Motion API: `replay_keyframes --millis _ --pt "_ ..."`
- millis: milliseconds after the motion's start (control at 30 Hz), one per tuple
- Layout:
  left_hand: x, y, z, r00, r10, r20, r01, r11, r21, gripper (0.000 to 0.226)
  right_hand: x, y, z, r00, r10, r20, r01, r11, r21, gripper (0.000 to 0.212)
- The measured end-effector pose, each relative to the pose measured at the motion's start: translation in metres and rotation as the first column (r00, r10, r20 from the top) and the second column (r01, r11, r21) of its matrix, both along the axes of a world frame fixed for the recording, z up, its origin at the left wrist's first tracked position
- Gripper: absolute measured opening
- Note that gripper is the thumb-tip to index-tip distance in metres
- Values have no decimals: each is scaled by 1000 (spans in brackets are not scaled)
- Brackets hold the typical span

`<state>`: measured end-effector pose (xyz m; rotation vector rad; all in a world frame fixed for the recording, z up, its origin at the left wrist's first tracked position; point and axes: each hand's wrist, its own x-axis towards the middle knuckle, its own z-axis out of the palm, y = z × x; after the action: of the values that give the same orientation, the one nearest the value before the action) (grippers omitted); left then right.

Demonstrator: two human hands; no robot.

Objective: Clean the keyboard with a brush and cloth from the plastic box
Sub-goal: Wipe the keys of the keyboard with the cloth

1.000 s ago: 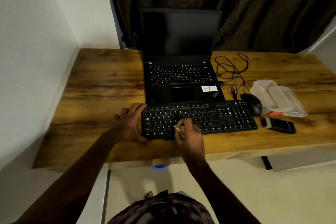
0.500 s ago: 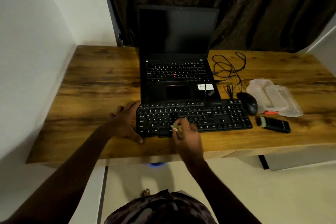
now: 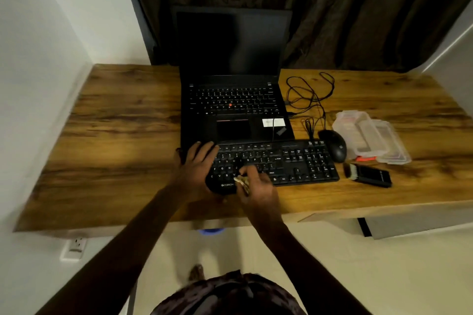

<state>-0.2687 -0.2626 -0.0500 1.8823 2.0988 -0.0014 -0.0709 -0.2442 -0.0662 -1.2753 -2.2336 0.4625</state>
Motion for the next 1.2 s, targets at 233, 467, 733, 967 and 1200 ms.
replay_keyframes --millis 233,467,733,967,1200 --pt "24 21 0 1000 -20 1 20 1000 -23 141 45 28 0 993 -115 -9 114 990 -82 30" --pt "31 28 8 1000 -15 -10 14 997 -75 149 46 25 1 998 -60 -1 59 994 86 26" --pt "55 45 9 999 -41 25 42 998 -47 146 82 46 7 988 -143 53 148 981 -128 30" --pt "62 47 13 1000 -7 19 9 994 -105 148 98 53 9 977 -193 87 208 953 -223 36" --pt "91 65 13 998 -29 50 35 994 -107 142 108 59 11 980 -159 123 189 935 -300 36"
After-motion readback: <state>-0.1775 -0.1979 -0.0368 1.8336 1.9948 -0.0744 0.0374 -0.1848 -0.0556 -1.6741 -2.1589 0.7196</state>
